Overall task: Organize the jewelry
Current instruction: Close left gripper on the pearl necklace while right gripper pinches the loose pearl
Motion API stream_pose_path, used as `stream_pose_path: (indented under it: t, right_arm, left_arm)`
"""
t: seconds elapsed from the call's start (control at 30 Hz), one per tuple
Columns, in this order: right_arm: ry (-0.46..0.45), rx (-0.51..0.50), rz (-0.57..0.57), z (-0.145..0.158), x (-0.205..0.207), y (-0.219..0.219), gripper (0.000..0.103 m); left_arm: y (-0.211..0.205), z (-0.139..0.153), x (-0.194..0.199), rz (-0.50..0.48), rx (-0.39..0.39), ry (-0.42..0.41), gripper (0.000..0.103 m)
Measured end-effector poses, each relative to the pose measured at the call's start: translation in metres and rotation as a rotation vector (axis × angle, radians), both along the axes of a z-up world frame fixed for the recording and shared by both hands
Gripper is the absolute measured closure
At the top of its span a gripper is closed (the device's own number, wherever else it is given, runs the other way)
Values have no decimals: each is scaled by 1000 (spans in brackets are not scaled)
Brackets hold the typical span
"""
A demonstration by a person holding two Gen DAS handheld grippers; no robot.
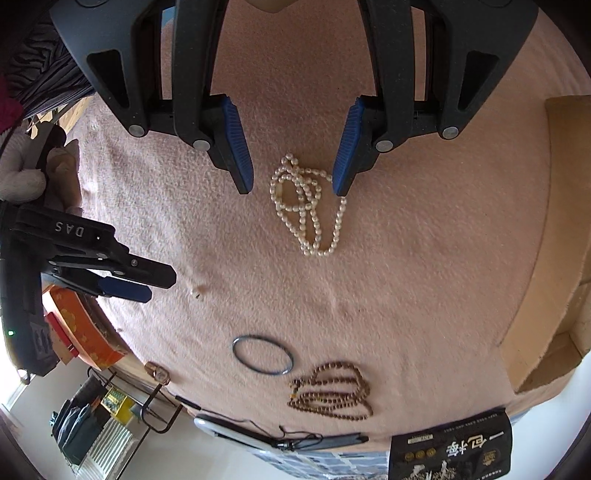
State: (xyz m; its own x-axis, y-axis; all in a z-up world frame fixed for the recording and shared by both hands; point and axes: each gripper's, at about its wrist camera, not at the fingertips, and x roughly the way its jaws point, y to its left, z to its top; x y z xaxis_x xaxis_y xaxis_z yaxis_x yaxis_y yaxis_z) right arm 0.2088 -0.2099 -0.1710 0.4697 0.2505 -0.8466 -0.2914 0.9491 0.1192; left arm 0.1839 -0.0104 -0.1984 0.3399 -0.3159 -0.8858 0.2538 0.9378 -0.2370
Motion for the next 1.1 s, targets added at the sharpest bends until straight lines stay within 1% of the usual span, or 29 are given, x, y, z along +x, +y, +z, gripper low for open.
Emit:
stream_pose_path:
  t: [0.23,0.5,0.53,0.7,0.73,0.77,0.83,0.87,0.93,0.97,1.03,1.1]
  right_arm:
    - [0,-45,57,-8,5,15,38]
    - [33,-76,70,-21,18,23,39]
    - [38,-77,69,-23,20,24,46]
    - [50,-80,67,-26,26,22,64]
    - [52,-77,66,-26,27,21,68]
    - [53,-74,65,-26,28,20,70]
    - [56,-73,63,-27,29,20,77]
    - [56,-76,67,-27,29,20,79]
    - [60,-72,74,-27,28,21,88]
    - [62,-70,77,-27,27,22,91]
    - [63,-78,81,-27,26,24,95]
    - [64,-79,81,-27,25,25,96]
  left_arm:
    - [0,-14,11,33,34,38,58]
    - [-4,-17,18,17,58,19,58]
    - [-5,-18,19,13,63,15,58]
    - [-8,-18,19,1,79,-3,58]
    - [-7,-18,19,2,77,-5,62]
    - [-7,-18,20,4,80,-7,68]
    - [-5,-18,21,8,78,-9,74]
    - [-4,-18,22,12,73,-7,78]
    - [-2,-18,24,17,70,-7,84]
    - [-1,-18,24,19,67,-7,87]
    - [2,-18,25,24,64,-8,91]
    - [3,-17,25,27,60,-8,93]
